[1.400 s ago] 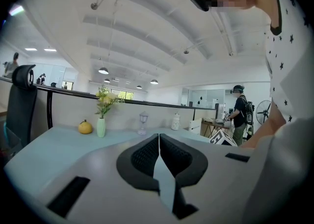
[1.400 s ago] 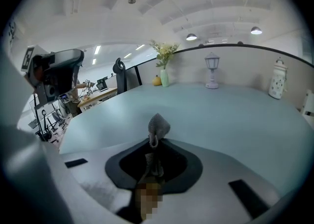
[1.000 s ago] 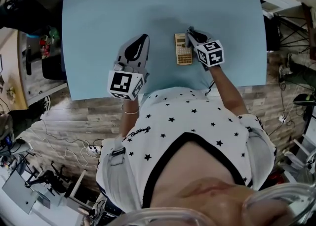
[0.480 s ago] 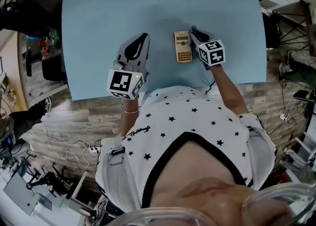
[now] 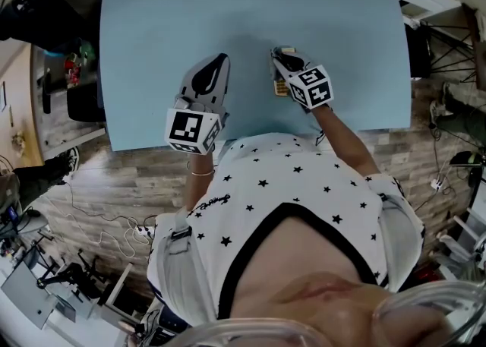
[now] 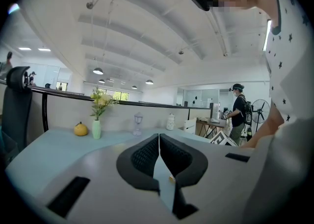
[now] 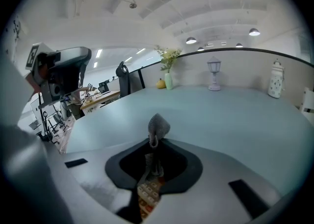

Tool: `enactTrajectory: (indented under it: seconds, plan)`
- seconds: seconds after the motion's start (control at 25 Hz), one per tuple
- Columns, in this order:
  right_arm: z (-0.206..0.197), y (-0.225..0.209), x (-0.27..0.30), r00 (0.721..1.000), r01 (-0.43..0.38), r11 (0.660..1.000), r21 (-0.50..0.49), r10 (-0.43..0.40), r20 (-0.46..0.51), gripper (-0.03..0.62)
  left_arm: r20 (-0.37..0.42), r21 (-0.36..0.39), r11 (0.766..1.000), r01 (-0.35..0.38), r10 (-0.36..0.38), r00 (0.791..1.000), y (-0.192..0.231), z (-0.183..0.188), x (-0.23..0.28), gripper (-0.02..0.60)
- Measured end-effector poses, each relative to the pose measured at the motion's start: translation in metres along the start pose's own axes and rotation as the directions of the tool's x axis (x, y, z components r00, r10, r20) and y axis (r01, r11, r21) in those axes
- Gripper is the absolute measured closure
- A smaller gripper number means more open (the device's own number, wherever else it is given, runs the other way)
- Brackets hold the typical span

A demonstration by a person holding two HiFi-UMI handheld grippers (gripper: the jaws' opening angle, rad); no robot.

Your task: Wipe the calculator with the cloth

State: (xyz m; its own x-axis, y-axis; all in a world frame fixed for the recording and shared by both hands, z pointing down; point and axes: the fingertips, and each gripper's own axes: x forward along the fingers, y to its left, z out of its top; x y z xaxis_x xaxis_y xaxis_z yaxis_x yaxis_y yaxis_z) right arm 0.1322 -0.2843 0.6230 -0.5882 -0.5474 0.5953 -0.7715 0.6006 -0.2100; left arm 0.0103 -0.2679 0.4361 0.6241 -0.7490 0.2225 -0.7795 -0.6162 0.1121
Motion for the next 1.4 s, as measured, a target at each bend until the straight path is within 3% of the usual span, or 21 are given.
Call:
enactTrajectory:
  seconds: [0.44, 1.0, 1.4]
  plan:
    - [-0.01, -0.002, 0.002, 0.999, 0.029, 0.999, -0.018, -0.029, -0.029, 0.546, -0.005, 0.002, 1.0, -0.009, 0.009, 1.0, 0.003, -0.003, -0.012, 0.551]
    - [-0.033, -0.05, -0.032, 0.986, 0.168, 0.981, 0.097, -0.167, -0.021, 0.546, -0.008, 0.023, 0.998, 0.057, -0.057, 0.998, -0.015, 0.002, -0.001, 0.551]
    - [-0.022, -0.041, -0.038, 0.989, 0.143, 0.983, 0.116, -0.146, 0.024, 0.546, -0.004, 0.023, 0.998, 0.051, -0.051, 0.999, -0.02, 0.001, -0.004, 0.551]
